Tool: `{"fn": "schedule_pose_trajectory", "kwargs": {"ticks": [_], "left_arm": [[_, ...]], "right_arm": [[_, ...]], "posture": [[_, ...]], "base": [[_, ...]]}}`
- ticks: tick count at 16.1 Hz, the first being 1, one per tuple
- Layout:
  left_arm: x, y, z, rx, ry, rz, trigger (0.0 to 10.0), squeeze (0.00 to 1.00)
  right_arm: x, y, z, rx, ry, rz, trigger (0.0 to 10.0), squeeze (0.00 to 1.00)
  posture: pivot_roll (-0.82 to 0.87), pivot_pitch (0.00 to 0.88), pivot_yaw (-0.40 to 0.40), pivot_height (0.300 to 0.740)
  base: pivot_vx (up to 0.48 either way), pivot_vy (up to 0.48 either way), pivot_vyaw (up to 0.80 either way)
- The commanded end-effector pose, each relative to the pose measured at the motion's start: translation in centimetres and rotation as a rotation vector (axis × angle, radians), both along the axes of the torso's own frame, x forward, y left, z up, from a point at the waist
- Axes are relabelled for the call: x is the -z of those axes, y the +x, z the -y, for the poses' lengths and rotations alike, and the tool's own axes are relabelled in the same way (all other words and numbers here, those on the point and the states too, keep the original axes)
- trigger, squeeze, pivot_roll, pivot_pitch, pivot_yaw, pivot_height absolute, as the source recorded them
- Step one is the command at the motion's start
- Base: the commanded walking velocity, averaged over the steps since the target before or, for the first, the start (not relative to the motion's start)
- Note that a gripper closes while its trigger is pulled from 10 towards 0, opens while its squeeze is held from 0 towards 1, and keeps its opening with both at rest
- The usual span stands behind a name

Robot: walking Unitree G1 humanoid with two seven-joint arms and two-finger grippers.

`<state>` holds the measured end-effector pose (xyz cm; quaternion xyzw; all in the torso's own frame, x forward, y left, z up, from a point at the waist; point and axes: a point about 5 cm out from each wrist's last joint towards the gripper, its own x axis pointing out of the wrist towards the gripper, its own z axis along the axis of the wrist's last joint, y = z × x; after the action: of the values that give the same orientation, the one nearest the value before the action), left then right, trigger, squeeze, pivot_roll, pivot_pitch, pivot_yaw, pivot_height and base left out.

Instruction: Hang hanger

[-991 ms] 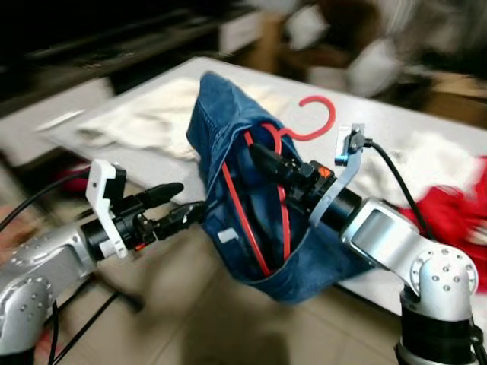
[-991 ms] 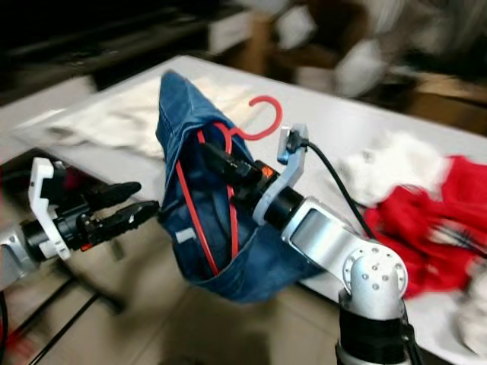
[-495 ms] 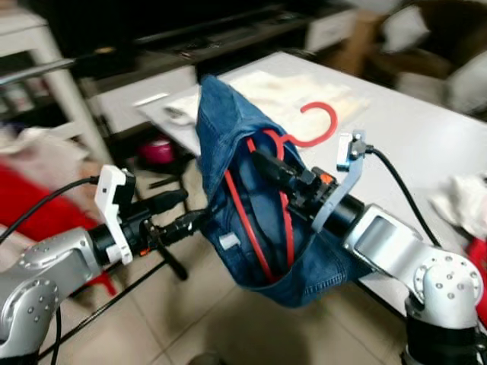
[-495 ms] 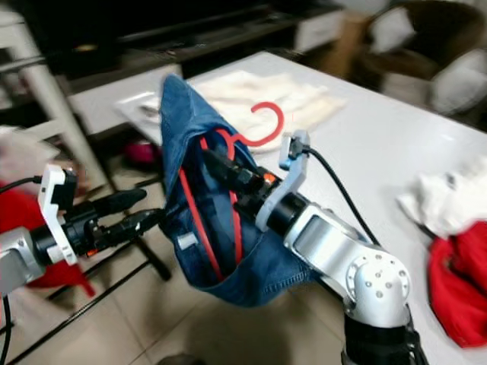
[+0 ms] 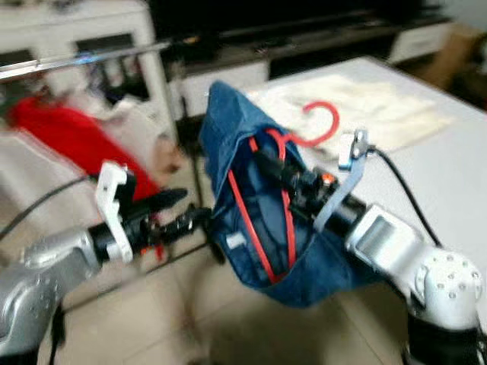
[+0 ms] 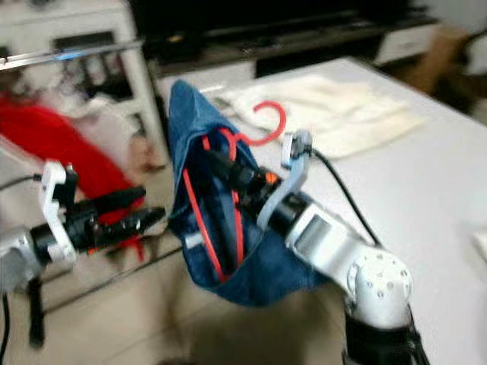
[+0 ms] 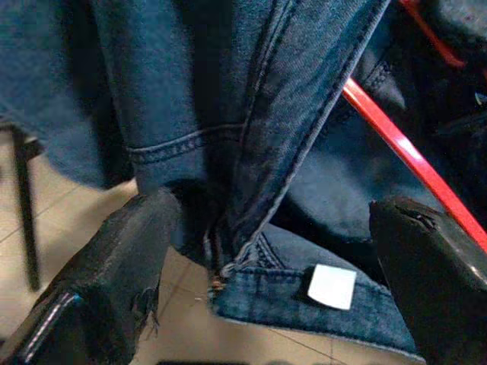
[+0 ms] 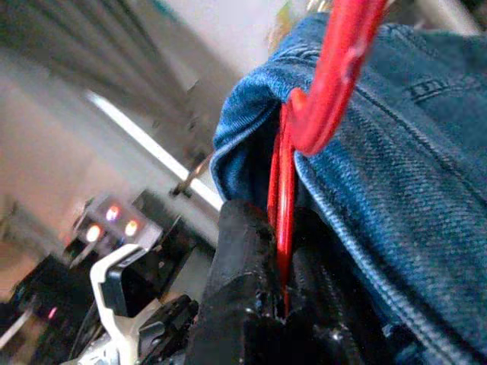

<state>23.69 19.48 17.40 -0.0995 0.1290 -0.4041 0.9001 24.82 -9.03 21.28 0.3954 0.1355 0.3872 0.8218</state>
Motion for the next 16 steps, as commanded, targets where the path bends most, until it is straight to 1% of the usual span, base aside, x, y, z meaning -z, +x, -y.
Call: {"fn": "schedule_pose_trajectory", "kwargs": {"ticks": [1,7,8,9,10,11,12,13,14,15,16], "left_arm": [[-0.1,0.1,0.0,-0.008,0.016,0.008,10.0,1.00],[0.0,0.2,0.1,-0.006,0.033,0.009,10.0,1.00],[-0.1,0.5,0.0,-0.023,0.085,0.041,10.0,1.00],[-0.4,1.0,0.0,-0.050,0.129,0.095,10.0,1.00],[-0.7,1.3,0.0,-0.057,0.153,0.124,10.0,1.00],[-0.9,1.5,0.5,-0.025,0.199,0.161,10.0,1.00],[-0.9,1.5,0.7,-0.013,0.210,0.164,10.0,1.00],[-0.8,1.5,0.9,-0.010,0.236,0.183,10.0,1.00],[-0.9,1.8,0.8,-0.031,0.244,0.192,10.0,1.00],[-1.1,2.7,0.4,-0.106,0.287,0.234,10.0,1.00],[-1.5,4.1,-0.5,-0.214,0.333,0.292,10.0,0.71]], "right_arm": [[-0.6,-0.1,0.0,-0.008,0.022,0.030,10.0,0.00],[-0.2,0.0,0.1,0.007,-0.008,0.030,10.0,0.00],[0.3,0.5,0.3,0.064,-0.123,0.056,10.0,0.00],[1.0,1.0,0.5,0.107,-0.222,0.076,10.0,0.00],[1.3,1.4,0.8,0.141,-0.270,0.083,10.0,0.00],[2.0,2.2,1.3,0.208,-0.323,0.083,10.0,0.00],[2.0,2.2,1.4,0.214,-0.326,0.083,10.0,0.00],[2.1,2.4,1.6,0.232,-0.352,0.103,10.0,0.00],[2.1,2.5,1.7,0.240,-0.358,0.110,10.0,0.00],[2.2,2.6,1.8,0.253,-0.378,0.128,10.0,0.00],[2.3,2.7,2.0,0.260,-0.415,0.167,10.0,0.00]], "posture": [[-0.07,0.000,0.018,0.740],[-0.07,0.000,0.019,0.740],[-0.07,0.000,0.018,0.740],[-0.07,0.000,0.015,0.740],[-0.07,0.000,0.015,0.740],[-0.07,0.000,0.015,0.740],[-0.07,0.000,0.015,0.740],[-0.07,0.000,0.011,0.740],[-0.08,0.000,0.010,0.740],[-0.08,0.000,0.008,0.740],[-0.07,0.000,0.006,0.740]], "base": [[0.000,0.000,0.75],[0.000,0.000,0.75],[0.000,0.000,0.75],[0.000,0.000,0.75],[0.000,0.000,0.75],[0.000,0.000,0.75],[0.000,0.000,0.75],[0.000,0.000,0.74],[0.000,0.000,0.75],[0.000,0.000,0.74],[0.000,0.000,0.75]]}}
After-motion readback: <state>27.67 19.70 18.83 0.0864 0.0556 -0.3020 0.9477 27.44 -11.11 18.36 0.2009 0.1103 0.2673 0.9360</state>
